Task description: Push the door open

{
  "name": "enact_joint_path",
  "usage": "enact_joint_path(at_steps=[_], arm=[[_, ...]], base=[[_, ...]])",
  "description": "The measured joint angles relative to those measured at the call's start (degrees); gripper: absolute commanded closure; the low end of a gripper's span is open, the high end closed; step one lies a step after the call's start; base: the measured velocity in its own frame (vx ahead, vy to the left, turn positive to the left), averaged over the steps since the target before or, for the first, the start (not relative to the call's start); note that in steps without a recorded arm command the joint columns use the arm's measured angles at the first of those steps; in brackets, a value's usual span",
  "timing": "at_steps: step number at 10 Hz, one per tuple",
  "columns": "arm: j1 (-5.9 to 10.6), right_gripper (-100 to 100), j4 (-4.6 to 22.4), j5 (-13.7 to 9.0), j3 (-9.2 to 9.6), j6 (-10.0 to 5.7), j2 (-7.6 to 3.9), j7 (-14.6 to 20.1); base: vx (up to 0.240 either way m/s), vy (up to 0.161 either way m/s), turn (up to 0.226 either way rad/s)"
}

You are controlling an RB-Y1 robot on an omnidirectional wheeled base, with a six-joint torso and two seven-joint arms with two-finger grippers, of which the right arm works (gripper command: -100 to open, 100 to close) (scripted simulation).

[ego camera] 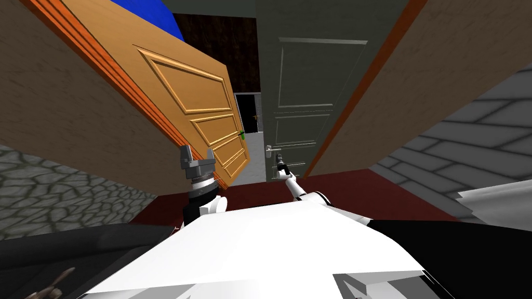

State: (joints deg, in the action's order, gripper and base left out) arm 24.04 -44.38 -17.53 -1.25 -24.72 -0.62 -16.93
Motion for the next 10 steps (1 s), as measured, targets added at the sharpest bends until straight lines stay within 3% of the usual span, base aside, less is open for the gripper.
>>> enact_joint_path(at_steps=[3,6,7,10], arm=[[-0.31,-100,-0.19,-0.01,-0.25,-0.1,-0.62,0.11],[-0.07,-100,0.42,-0.08,-0.47,-0.4,0.72,0.39],[-0.02,100,0.46,-0.09,-0.48,-0.44,0.81,0.4],[0.21,100,0.29,-0.12,-0.54,-0.42,0.65,0.44]], base=[[0.184,-0.004,0.023],[0.154,0.007,0.013],[-0.016,-0.001,-0.005],[-0.015,-0.003,0.006]])
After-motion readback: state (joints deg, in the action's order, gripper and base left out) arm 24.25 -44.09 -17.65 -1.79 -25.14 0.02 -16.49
